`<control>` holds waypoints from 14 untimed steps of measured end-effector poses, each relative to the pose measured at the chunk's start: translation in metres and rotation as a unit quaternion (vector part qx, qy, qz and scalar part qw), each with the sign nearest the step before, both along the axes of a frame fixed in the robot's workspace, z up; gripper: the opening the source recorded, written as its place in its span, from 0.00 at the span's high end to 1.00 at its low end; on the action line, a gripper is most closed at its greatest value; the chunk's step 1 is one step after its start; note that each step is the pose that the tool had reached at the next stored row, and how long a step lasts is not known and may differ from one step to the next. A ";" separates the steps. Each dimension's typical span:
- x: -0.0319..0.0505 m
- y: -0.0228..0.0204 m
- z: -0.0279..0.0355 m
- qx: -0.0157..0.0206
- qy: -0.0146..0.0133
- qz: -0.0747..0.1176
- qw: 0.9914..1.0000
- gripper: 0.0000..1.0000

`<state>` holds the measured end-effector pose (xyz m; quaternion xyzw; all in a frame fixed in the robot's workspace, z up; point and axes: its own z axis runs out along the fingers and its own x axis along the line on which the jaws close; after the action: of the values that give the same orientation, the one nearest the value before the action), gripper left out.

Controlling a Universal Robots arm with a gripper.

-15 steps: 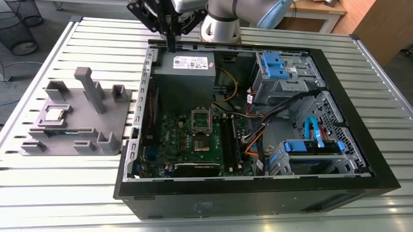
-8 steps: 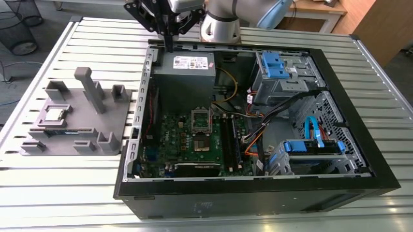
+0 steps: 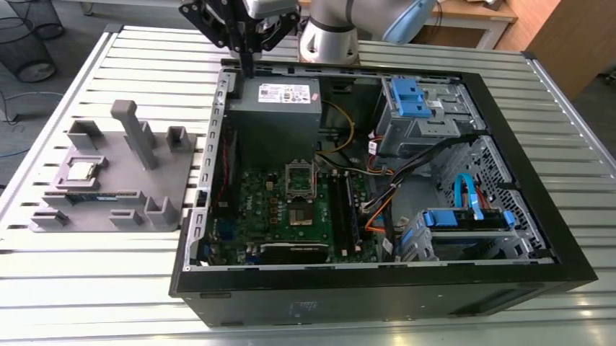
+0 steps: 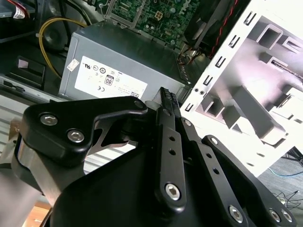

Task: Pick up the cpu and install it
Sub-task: 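Reach for the cpu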

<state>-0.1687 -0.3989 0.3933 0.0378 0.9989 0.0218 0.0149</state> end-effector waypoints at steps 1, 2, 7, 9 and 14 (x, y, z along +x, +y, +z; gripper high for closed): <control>-0.0010 0.0000 0.0000 0.000 0.000 0.000 1.000 0.89; -0.0020 0.0000 0.0000 0.000 0.000 0.000 1.000 0.89; -0.0089 0.0000 0.0000 0.000 -0.001 0.000 1.000 0.89; -0.0123 0.0000 0.0000 0.000 -0.002 0.000 1.000 0.89; -0.0192 0.0000 -0.0001 0.000 -0.003 0.000 1.000 0.89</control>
<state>-0.1879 -0.3989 0.3933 0.0378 0.9989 0.0219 0.0177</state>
